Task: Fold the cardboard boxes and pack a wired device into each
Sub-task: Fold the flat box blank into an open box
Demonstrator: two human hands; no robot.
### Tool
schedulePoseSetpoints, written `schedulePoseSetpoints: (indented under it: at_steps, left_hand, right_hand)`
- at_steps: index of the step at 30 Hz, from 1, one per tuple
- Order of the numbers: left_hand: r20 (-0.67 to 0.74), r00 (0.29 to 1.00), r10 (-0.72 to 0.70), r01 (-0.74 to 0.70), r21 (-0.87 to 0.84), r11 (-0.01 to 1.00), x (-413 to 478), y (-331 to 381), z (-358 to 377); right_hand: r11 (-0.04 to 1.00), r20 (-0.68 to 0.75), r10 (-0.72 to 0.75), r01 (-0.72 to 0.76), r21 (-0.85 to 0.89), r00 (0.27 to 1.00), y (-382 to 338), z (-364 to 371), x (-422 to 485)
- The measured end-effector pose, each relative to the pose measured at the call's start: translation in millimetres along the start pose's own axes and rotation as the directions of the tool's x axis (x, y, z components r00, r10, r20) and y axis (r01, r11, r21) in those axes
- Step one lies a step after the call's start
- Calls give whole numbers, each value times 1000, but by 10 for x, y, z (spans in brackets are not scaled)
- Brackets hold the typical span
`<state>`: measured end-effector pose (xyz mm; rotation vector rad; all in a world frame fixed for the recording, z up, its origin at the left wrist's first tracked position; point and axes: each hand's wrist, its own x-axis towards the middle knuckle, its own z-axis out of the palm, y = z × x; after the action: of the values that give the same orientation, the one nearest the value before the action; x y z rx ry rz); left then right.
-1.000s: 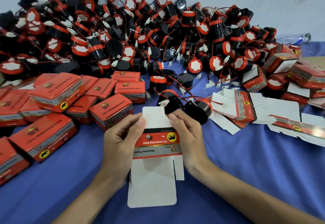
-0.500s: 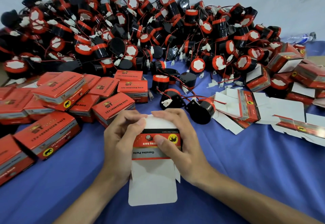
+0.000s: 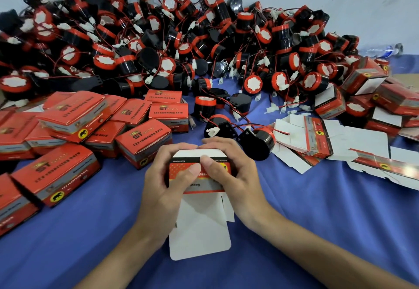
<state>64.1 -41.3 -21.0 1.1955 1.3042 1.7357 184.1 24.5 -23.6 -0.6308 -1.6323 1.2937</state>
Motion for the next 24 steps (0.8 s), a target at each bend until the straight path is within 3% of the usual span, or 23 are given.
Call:
schedulePoseSetpoints:
  at_steps: [6,13,17,24]
  left_hand:
    - [-98,991,90,-87,35,996,-9,5,26]
    - [-107,989,99,-91,79,993,44,7,-6]
    - [-148,988,48,-38,72,997,33,-25,6]
    - [-185,983,10,6,88,996,14,-12,50]
  right_hand:
    - [999,41,41,-42,30,998,-2,-11,-1]
    - [937,18,-227,223,-268,974,8,-24,13]
    - [960,130,-155,181,-214,979,11,-73,7]
    - [970,50,-79,88,-228,996,20,9,6]
